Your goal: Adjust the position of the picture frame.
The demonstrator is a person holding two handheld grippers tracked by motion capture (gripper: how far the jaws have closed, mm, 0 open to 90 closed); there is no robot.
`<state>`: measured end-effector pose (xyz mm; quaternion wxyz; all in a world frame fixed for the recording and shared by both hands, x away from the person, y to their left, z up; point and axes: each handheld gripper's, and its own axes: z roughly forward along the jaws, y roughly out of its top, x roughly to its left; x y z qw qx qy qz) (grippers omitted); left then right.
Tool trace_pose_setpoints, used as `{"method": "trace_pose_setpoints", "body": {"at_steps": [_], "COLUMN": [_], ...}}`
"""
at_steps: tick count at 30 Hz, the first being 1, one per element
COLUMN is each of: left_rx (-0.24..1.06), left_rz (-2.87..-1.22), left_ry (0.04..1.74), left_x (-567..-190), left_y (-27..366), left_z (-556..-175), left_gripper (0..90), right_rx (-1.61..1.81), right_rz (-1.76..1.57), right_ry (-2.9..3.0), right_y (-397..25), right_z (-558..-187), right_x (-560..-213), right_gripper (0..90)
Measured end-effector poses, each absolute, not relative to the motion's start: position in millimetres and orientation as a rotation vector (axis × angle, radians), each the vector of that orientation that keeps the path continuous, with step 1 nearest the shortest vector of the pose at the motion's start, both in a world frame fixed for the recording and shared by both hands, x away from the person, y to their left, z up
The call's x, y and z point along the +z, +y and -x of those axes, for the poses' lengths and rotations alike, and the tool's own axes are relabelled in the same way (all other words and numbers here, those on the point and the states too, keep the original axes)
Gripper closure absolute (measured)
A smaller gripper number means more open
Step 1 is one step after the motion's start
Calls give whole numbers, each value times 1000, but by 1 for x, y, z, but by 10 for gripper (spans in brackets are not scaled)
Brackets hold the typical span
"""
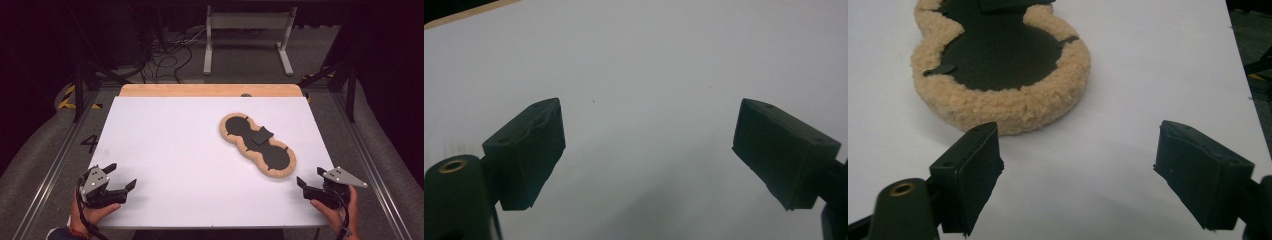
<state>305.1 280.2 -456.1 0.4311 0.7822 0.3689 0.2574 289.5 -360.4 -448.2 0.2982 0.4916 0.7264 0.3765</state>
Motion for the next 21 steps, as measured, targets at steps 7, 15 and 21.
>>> {"method": "trace_pose_setpoints", "body": {"at_steps": [7, 15, 21], "left_rx": [629, 624, 643], "left_rz": [-1954, -1975, -1963], "left_ry": [925, 908, 940], "left_x": [-458, -460, -460], "left_y": [281, 279, 280], "left_z": [-302, -303, -303], "left_gripper": [140, 140, 174], "right_rx": [1010, 989, 976], "right_rz": [-1291, -1253, -1261], "right_ry": [1931, 1946, 1946], "right_y": [-357, -353, -352], "right_z": [-292, -293, -300], "right_x": [-446, -444, -444], "right_gripper": [182, 329, 434]}}
